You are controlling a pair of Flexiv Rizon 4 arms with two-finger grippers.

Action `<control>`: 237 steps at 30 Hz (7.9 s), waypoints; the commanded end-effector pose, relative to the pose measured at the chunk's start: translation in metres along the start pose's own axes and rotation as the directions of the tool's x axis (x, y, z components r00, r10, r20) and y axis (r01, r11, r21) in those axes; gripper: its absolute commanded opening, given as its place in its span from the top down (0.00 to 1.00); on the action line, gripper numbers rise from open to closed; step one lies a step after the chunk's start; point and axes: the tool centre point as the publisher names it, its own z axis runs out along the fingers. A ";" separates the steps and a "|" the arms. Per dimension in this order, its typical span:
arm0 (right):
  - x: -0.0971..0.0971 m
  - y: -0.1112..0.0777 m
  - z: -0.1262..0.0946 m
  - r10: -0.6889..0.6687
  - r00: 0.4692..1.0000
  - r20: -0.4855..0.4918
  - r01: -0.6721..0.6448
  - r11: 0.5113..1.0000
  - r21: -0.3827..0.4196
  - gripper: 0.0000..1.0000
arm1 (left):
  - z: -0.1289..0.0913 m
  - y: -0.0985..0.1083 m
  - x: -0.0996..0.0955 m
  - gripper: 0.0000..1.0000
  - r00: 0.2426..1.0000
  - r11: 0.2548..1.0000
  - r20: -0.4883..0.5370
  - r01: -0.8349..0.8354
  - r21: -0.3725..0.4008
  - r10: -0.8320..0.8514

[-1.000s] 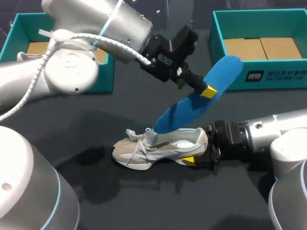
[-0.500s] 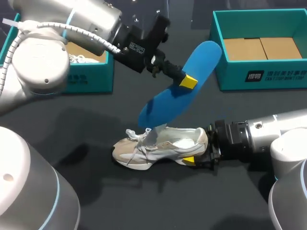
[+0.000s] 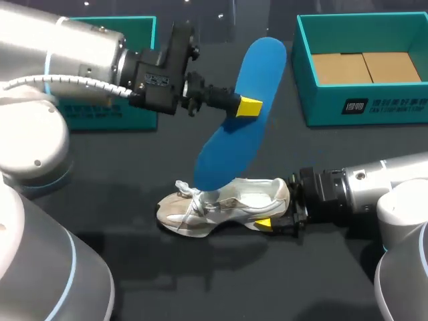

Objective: Take the shoe out of the shoebox, open the shoe tongue, remove and reinsert the insole, then place the shoe into the shoebox

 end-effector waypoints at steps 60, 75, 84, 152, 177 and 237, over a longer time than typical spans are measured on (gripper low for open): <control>0.002 -0.005 -0.004 0.021 1.000 -0.014 -0.021 1.000 0.023 0.64 | -0.036 0.020 0.041 1.00 0.998 0.987 -0.038 0.063 0.148 -0.058; 0.011 -0.003 -0.044 0.075 0.997 -0.015 -0.068 0.962 0.263 0.00 | -0.036 0.020 0.041 1.00 0.998 0.987 -0.038 0.063 0.148 -0.058; 0.018 0.016 -0.062 0.166 0.986 0.018 -0.152 0.848 0.508 0.00 | -0.036 0.020 0.041 1.00 0.998 0.987 -0.038 0.063 0.148 -0.058; -0.004 0.081 -0.047 0.044 0.996 0.075 -0.087 0.457 0.885 0.00 | -0.036 0.020 0.041 1.00 0.998 0.987 -0.038 0.063 0.148 -0.058; -0.035 0.058 -0.010 0.055 0.998 0.038 -0.057 0.401 0.915 0.09 | -0.036 0.020 0.041 1.00 0.998 0.987 -0.038 0.063 0.148 -0.058; -0.008 0.078 -0.022 0.275 0.917 0.289 -0.373 0.336 0.865 1.00 | -0.036 0.020 0.041 1.00 0.998 0.987 -0.038 0.063 0.148 -0.058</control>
